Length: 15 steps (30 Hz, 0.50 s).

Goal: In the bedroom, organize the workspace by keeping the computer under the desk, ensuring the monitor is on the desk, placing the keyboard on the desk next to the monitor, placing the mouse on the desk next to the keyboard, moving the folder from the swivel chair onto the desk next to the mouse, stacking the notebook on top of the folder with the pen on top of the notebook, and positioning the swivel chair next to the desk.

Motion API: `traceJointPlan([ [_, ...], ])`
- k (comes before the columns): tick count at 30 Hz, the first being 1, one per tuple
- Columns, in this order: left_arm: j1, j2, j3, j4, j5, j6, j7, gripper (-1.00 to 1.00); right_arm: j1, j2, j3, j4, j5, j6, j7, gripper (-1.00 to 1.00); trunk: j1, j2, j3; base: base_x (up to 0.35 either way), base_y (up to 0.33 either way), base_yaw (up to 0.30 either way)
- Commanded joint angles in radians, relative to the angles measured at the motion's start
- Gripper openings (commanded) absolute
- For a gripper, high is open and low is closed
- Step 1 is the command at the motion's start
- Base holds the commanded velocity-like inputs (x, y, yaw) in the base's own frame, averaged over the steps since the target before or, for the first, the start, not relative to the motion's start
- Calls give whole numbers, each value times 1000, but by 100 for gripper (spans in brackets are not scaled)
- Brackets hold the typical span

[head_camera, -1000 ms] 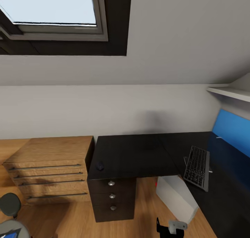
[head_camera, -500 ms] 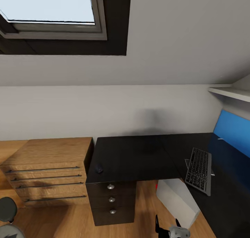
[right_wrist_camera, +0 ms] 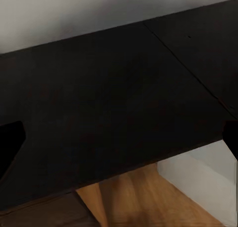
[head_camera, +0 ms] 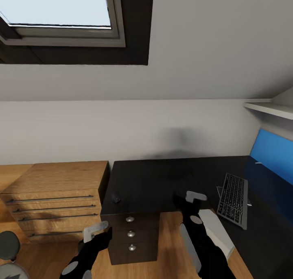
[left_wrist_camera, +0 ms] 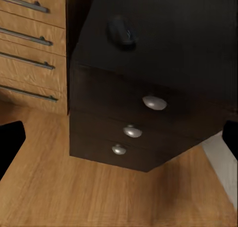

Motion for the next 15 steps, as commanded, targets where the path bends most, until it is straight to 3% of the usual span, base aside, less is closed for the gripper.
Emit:
traceJointPlan([
  [1,0,-16,-5,-34,10,52,12,100,0,-3,-9,-90,-25,114,-8,100,1,-2,-2,0,0,0],
  [3,-9,-20,-8,-65,13,124,19,100,0,-6,-45,-206,-96,244,-9,100,1,-2,-2,0,0,0],
  [7,-20,-20,-9,-72,15,197,26,100,25,-22,-71,-236,-193,305,-11,100,1,-2,-2,0,0,0],
  [9,-23,-20,-8,-57,15,217,28,100,43,-47,-77,-234,-220,318,-11,100,1,-2,-2,0,0,-4],
  [15,-24,-20,34,-66,15,224,29,100,54,-68,-79,-233,-231,326,-10,100,1,-2,-2,0,0,-194],
])
